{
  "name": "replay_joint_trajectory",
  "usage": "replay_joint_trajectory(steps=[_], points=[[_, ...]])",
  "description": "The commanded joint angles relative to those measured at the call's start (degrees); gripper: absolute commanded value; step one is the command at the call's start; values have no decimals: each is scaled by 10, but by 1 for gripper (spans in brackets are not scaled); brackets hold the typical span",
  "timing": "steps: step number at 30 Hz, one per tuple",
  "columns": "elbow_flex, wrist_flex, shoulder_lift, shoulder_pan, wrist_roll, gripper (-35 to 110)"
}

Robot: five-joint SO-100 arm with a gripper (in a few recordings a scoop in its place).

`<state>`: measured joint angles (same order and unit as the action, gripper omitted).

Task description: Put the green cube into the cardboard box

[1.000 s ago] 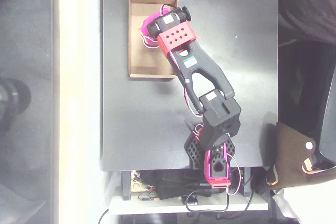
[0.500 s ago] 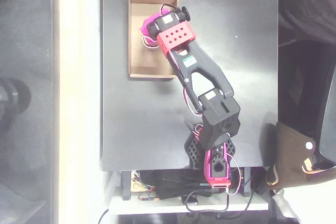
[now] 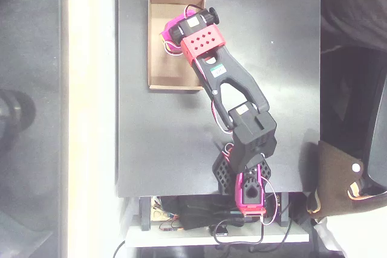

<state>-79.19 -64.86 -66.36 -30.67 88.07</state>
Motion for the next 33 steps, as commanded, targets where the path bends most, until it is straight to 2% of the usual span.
replay_joint_trajectory(steps=[1, 20, 33], points=[[13, -2, -24, -9, 2, 29], [13, -3, -278, 7, 2, 29], [9, -4, -429, 129, 2, 28]])
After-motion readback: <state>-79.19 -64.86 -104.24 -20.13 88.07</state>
